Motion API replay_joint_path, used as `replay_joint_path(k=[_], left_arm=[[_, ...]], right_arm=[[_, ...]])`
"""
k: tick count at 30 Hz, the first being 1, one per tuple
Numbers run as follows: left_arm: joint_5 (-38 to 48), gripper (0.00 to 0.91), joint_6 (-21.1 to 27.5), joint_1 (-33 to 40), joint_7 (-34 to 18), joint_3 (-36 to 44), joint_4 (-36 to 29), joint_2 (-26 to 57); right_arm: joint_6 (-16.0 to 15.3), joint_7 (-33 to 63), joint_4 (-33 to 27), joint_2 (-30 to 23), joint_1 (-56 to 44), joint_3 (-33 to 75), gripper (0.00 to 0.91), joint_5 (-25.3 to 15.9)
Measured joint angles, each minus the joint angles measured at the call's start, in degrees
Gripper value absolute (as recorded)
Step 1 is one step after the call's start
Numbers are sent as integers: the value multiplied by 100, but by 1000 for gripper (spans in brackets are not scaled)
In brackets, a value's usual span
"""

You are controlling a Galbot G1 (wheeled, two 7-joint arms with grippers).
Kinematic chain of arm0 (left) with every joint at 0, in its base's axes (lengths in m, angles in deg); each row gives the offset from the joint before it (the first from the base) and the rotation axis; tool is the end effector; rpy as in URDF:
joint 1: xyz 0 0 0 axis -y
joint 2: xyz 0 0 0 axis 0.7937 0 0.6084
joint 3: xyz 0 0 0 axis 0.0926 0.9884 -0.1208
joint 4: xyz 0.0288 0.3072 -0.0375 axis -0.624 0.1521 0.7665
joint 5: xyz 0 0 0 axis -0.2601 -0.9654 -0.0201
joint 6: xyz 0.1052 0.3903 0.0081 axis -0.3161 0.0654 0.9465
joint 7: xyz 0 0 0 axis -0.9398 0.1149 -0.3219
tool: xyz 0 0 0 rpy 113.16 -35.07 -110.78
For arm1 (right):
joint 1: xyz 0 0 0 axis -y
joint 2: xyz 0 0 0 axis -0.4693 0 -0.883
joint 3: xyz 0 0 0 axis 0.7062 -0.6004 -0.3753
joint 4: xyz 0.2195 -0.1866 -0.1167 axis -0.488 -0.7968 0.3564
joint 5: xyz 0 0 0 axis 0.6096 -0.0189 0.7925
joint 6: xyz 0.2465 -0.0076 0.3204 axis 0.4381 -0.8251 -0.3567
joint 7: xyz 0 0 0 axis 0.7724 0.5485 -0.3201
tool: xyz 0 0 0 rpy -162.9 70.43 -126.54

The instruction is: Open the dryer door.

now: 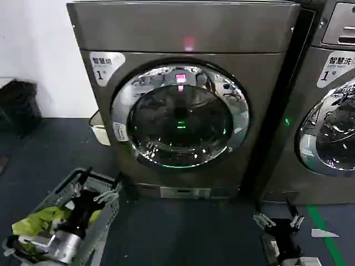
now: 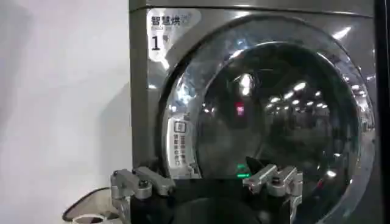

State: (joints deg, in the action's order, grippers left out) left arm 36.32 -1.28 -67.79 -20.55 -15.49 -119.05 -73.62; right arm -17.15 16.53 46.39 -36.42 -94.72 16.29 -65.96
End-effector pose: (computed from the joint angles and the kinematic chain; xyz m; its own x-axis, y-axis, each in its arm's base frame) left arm 0.2341 0.0938 -0.1713 -0.9847 0.1328 -0.1126 0.1297 0.9909 0.0349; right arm 0.2296 -0.0632 -0.2199 -0.9988 -0.0486 -0.0087 -0.0484 0.9986 -0.0188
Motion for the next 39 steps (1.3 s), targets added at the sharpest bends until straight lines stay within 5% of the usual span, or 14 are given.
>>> replay_joint_path(k=[12,23,39], left_arm=[[68,907,93,-87,-32,35,-106,13],[98,907,213,-348,176,-17,-374,-41],[169,907,299,-457,148,-88,-713,-73]], right_arm=[[-259,-1281,-41,1245,775,-500,907,970],[-725,-1380,-569,2570,2118,-1391,907,2010],[-1080,-1415,-1547,2612,4130,-2826,907,2479]])
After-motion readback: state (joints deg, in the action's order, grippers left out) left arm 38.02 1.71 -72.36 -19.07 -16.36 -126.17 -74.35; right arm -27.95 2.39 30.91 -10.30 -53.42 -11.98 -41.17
